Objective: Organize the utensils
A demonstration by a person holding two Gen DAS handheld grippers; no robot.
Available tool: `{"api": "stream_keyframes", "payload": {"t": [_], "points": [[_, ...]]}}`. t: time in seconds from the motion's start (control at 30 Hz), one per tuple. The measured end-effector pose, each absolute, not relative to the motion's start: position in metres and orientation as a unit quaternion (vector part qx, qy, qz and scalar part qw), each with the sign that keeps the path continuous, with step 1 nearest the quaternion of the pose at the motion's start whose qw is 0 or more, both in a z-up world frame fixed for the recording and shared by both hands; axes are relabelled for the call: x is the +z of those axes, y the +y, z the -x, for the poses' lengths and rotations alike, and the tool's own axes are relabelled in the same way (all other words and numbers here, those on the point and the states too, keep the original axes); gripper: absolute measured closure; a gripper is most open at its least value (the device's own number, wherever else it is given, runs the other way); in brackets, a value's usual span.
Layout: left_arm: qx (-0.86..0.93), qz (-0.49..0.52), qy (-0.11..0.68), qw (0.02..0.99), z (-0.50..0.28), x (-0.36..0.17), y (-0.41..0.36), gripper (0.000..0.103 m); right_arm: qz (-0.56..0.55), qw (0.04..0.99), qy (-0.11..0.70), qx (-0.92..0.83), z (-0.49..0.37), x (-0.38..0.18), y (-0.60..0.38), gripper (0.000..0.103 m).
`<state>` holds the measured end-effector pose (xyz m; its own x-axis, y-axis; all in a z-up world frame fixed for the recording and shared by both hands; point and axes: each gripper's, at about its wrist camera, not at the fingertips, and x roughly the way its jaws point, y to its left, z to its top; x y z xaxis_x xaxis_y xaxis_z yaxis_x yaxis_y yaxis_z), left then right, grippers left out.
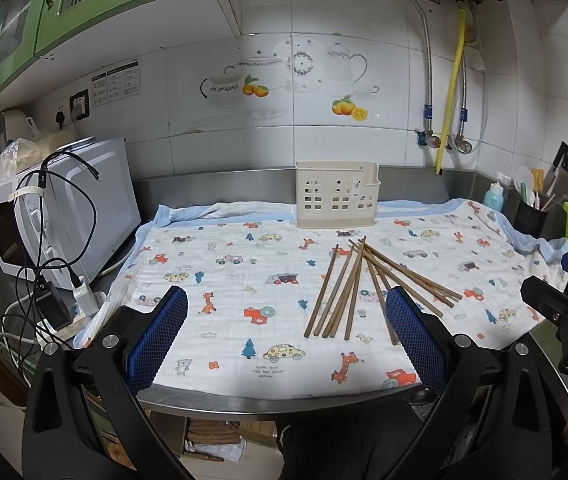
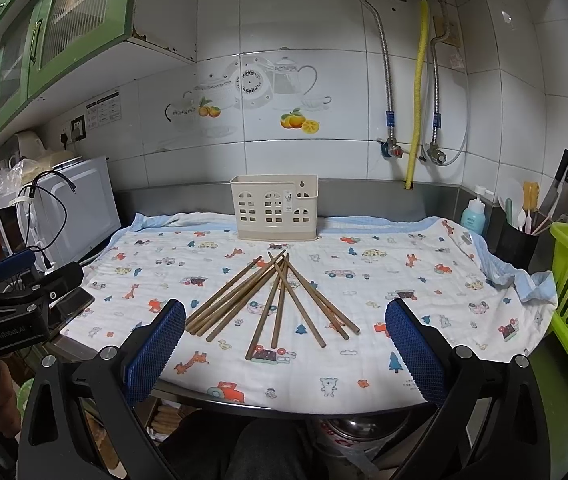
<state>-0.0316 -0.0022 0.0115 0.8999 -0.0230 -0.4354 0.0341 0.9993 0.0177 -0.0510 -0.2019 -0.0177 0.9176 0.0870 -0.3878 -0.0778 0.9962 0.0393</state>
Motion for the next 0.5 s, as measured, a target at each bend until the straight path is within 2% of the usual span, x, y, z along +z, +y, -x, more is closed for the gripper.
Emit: {"api": "stream_keyframes", "payload": {"t": [0.5], "points": [[-0.017,-0.013,0.222,0.975,0.0320,0.0100,-0.0030,0.005,-0.012,0.979,0.200,0.047,0.0499,-0.0181,-0.2021,0.006]]}}
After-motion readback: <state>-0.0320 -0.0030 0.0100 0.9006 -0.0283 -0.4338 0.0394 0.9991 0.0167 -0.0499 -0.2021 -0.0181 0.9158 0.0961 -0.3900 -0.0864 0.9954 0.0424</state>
